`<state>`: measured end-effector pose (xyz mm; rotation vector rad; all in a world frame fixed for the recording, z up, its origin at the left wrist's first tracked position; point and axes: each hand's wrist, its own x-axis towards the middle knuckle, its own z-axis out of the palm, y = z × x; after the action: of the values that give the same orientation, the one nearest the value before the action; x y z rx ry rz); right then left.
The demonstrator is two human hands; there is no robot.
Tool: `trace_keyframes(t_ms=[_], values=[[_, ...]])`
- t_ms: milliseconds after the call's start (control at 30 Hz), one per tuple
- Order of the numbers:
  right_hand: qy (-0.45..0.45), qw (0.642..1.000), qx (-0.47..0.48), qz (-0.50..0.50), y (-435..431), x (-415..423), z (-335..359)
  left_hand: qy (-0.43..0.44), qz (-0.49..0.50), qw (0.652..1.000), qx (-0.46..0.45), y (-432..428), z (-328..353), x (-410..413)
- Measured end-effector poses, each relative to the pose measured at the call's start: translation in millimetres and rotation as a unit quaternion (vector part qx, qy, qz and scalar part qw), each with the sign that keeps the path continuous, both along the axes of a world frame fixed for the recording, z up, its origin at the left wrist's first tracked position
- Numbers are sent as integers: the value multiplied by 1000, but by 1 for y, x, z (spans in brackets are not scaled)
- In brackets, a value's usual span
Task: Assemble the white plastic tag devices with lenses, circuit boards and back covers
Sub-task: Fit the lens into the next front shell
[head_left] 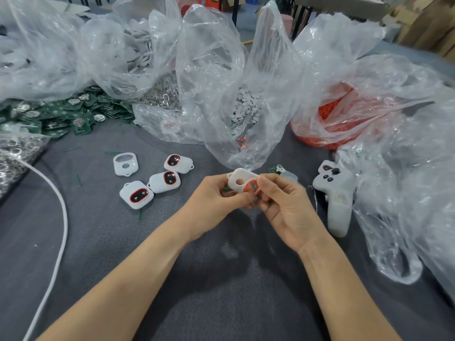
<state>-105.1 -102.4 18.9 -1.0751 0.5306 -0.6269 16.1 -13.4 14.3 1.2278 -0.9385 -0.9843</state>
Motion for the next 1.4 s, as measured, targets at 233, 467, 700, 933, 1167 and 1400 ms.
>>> trace_keyframes(t_ms=[233,467,700,933,1167,1400], values=[[6,1000,11,-5,-2,0,0,3,7,1000,-6,-1,2,-1],[3,1000,-14,-23,-3,-1,-1,7,1,1000,-12,-1,2,-3],[13,998,-57,-24,-6,-2,-6,-6,-4,1000,-19,0,1,-3],[51,991,-118,-45,-7,-1,-9,-26,-14,999,-24,0,1,-3],[0,998,-53,-40,-5,-1,-5,-8,-17,999,-47,-1,0,-4],[-20,999,-30,-31,-4,-3,1,16,-18,998,-66,-3,0,-3]])
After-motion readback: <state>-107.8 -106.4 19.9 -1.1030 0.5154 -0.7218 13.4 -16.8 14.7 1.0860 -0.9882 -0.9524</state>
